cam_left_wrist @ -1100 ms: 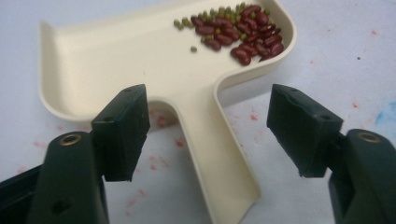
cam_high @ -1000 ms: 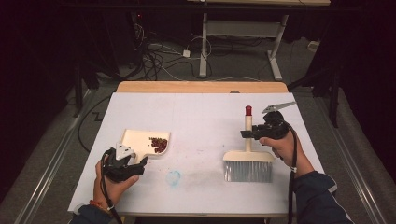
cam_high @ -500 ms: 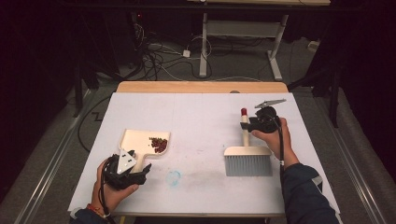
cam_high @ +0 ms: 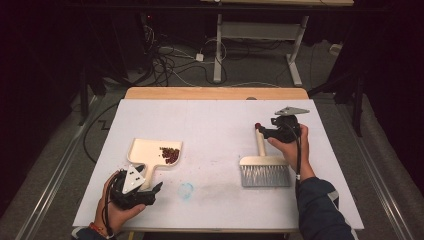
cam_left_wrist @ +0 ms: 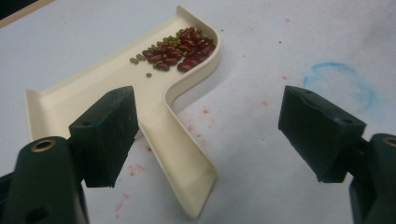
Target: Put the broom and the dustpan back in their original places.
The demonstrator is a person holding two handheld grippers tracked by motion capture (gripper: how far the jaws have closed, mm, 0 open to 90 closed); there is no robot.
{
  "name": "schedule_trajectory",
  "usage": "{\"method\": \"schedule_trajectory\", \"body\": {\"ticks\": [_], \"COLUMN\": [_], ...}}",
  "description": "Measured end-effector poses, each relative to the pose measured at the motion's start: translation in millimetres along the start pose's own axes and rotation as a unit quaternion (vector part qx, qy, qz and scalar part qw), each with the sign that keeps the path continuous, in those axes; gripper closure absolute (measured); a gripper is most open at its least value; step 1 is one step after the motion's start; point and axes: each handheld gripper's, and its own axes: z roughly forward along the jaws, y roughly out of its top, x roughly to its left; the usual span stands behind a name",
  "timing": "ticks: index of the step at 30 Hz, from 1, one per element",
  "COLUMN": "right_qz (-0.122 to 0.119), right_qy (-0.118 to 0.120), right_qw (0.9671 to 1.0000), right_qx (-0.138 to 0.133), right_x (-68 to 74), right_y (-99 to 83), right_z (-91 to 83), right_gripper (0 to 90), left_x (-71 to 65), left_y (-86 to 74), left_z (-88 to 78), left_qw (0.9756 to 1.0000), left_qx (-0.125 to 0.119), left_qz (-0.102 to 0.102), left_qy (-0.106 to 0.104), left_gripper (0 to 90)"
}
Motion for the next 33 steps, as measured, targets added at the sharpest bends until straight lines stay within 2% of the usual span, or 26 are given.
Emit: {"method": "schedule_trajectory", "body": {"ticks": [1,2,3,4,10,13,17,20,23,30,33], "right_qz": [0.002,0.010,0.015,0.017,0.009,0.021,0.017,0.019,0.008,-0.001,-0.007], "right_qy": [0.002,0.001,-0.009,-0.022,-0.037,-0.026,-0.021,-0.012,-0.010,0.019,0.016], "right_qw": [0.9999,0.9997,0.9994,0.9991,0.9983,0.9980,0.9978,0.9970,0.9962,0.9953,0.9950], "right_qx": [-0.010,-0.022,-0.030,-0.032,-0.044,-0.053,-0.060,-0.074,-0.086,-0.095,-0.098], "right_x": [1.2,2.8,4.5,6.2,13.2,13.7,16.1,18.4,21.7,27.5,29.5], "right_y": [0.1,-0.2,-0.4,-0.5,-0.9,-0.9,0.1,1.0,3.5,4.8,4.9], "right_z": [-1.4,-3.0,-4.1,-4.9,-9.9,-13.8,-18.0,-25.1,-33.3,-47.1,-53.9], "right_gripper": [30.0,21.1,17.7,17.6,15.6,15.6,15.7,16.2,16.3,17.8,17.8], "left_x": [0.2,0.2,-0.1,-0.2,-0.6,-0.3,-1.3,-2.5,-1.9,-1.9,-2.3], "left_y": [0.0,0.1,0.3,0.3,1.0,1.5,1.9,1.8,1.7,1.7,1.9], "left_z": [-0.1,0.0,0.4,1.2,2.5,3.1,4.6,5.1,4.7,4.7,4.5], "left_qw": [1.0000,1.0000,1.0000,1.0000,1.0000,1.0000,0.9999,0.9998,0.9998,0.9998,0.9999], "left_qx": [0.002,0.001,0.001,0.003,0.004,0.002,0.003,0.005,0.005,0.006,0.003], "left_qz": [-0.001,-0.002,-0.002,-0.002,0.001,0.001,0.008,0.014,0.014,0.013,0.012], "left_qy": [0.000,0.000,0.001,0.001,-0.004,-0.007,-0.013,-0.013,-0.014,-0.012,-0.011], "left_gripper": [19.7,19.5,18.4,17.6,15.6,15.5,15.5,15.5,15.5,15.5,15.5]}}
